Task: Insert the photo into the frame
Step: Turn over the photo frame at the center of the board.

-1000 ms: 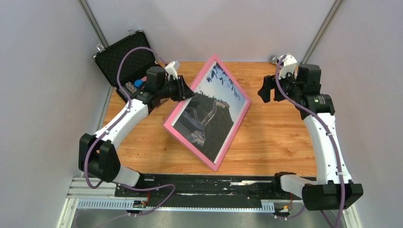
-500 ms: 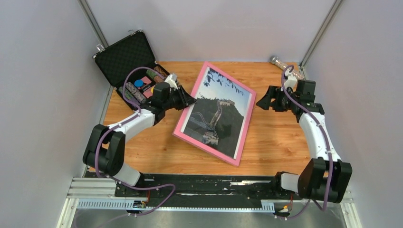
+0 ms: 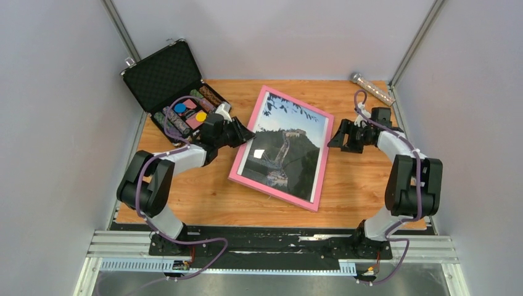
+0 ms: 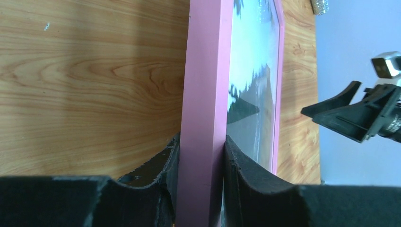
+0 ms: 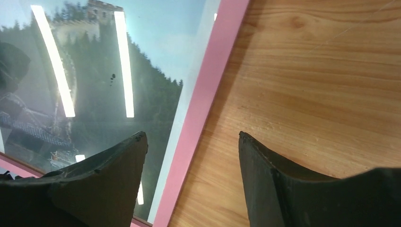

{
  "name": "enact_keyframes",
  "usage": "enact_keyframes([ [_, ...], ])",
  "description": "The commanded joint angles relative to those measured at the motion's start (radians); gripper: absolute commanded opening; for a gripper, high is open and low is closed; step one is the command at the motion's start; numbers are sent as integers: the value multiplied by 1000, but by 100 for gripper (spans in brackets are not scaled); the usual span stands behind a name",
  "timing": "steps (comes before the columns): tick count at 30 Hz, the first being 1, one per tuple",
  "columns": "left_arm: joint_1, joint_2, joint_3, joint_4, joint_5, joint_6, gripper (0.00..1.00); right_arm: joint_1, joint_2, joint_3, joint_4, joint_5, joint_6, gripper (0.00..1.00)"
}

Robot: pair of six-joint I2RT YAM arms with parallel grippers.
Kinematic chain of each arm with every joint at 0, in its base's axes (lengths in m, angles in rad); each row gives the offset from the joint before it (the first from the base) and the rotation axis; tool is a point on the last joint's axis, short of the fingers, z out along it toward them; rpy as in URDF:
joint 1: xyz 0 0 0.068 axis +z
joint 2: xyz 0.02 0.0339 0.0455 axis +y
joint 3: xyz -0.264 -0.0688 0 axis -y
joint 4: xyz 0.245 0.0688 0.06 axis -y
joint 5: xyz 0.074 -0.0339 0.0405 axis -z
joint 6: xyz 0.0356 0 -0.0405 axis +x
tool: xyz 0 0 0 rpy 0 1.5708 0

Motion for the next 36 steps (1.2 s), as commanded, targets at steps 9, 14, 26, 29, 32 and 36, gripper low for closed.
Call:
enact_keyframes([
  [9, -3, 73, -47, -63, -122, 18, 20, -9, 220, 73, 69, -122, 23, 65],
  [14, -12, 114, -44, -65, -120, 14, 27, -8, 259, 80, 76, -165, 30, 64],
  [26, -84, 198, -11, -94, -117, 17, 67, -7, 262, 88, 84, -168, 22, 63],
  [29, -88, 204, -9, -98, -119, 17, 73, -7, 258, 90, 84, -158, 15, 63],
  [32, -90, 204, -10, -102, -123, 20, 80, -9, 253, 92, 83, -146, 7, 63],
  [36, -92, 200, -11, -107, -127, 21, 90, -15, 247, 93, 83, -139, -1, 63],
])
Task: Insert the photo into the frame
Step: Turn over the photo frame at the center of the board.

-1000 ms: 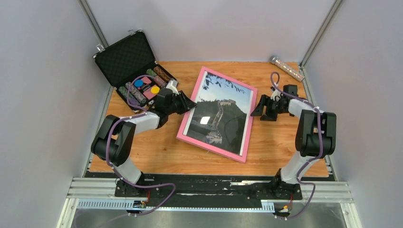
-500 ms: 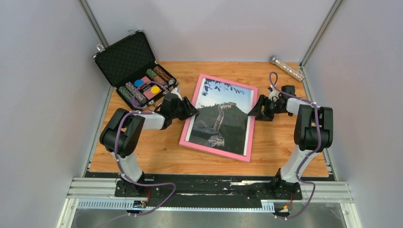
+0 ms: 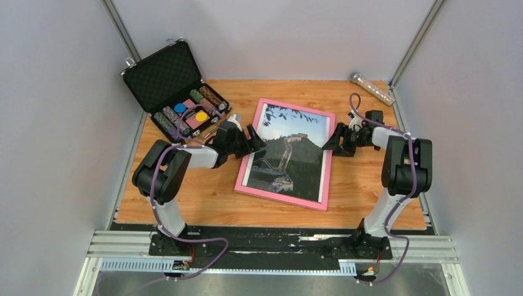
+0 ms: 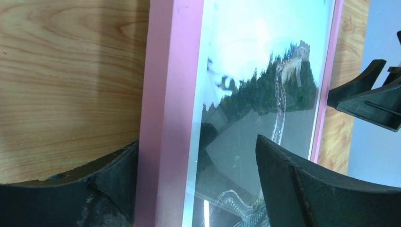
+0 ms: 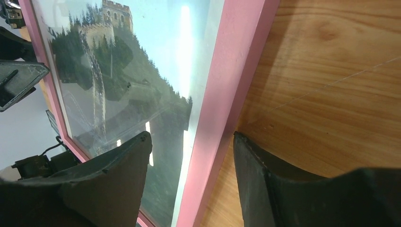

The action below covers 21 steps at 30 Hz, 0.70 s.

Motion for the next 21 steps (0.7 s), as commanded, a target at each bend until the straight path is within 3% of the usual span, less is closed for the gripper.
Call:
enact_keyframes([
  [1, -8, 29, -17, -131, -68, 35, 93, -14, -16, 39, 36, 4, -25, 63],
  [5, -10, 21, -16, -138, -74, 38, 100, -19, -18, 38, 36, 12, -30, 63],
  [21, -18, -18, -17, -209, -171, 73, 100, -25, -5, 42, 29, 23, -40, 63],
])
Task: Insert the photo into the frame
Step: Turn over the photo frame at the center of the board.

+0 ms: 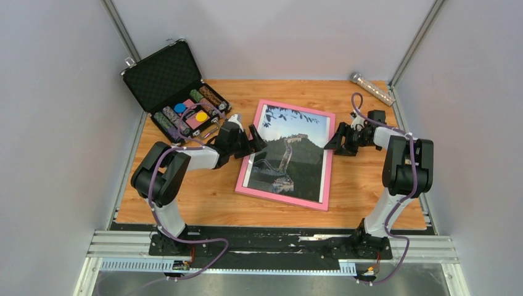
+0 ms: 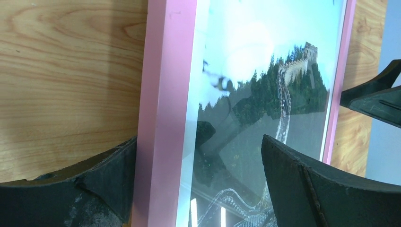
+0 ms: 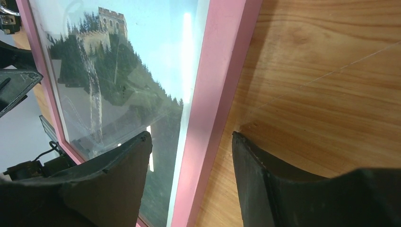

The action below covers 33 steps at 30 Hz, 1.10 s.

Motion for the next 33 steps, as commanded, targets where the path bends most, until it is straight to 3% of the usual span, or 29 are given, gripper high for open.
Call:
enact_keyframes([
  [1, 5, 2, -25, -172, -104, 46, 100, -8, -5, 36, 26, 2, -24, 63],
  [18, 4, -88, -57, -163, -145, 86, 100, -30, -12, 49, 13, -10, -29, 63],
  [33, -3, -125, -72, -111, -62, 92, 100, 23, 52, 141, -39, 23, -42, 63],
])
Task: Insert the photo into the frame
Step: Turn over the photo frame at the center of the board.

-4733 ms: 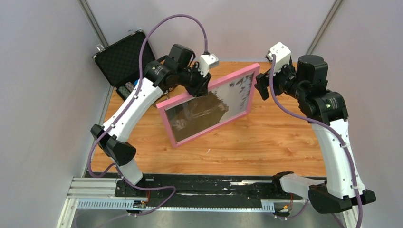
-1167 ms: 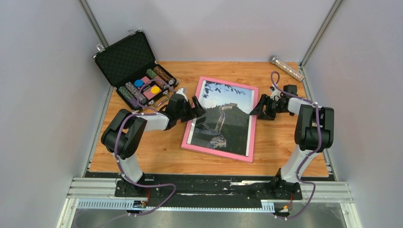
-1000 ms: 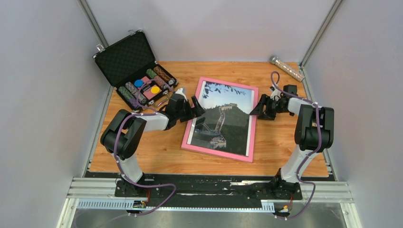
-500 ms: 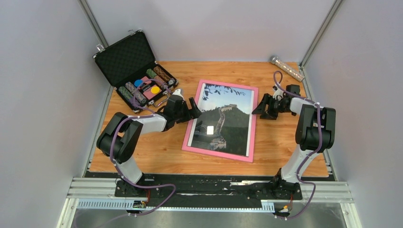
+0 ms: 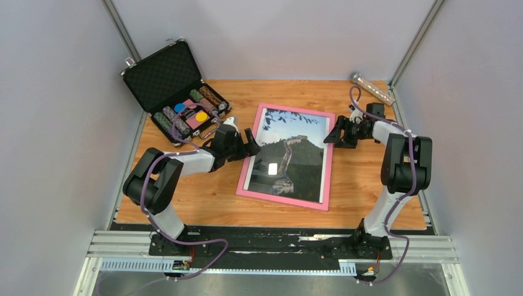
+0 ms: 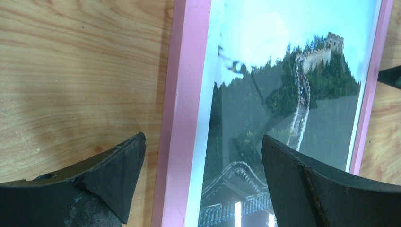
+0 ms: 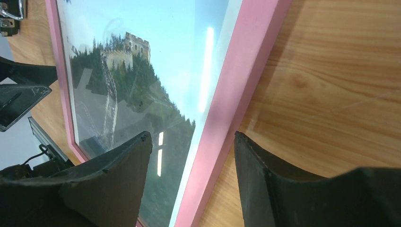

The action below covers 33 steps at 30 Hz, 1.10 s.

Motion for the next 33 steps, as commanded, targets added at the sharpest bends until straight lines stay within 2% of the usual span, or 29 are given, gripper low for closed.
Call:
enact_keyframes([
  [1, -5, -38, -22, -22, 18, 25, 100, 7, 49, 66, -15, 4, -19, 63],
  [24, -31, -12, -13, 55, 164, -16, 100, 35, 258, 379, -125, -143, -45, 63],
  [28, -32, -19, -10, 58, 172, -18, 100, 43, 266, 424, -138, -119, -51, 63],
  [33, -32, -54, 2, 21, 135, 0, 100, 43, 216, 413, -141, -13, -93, 66],
])
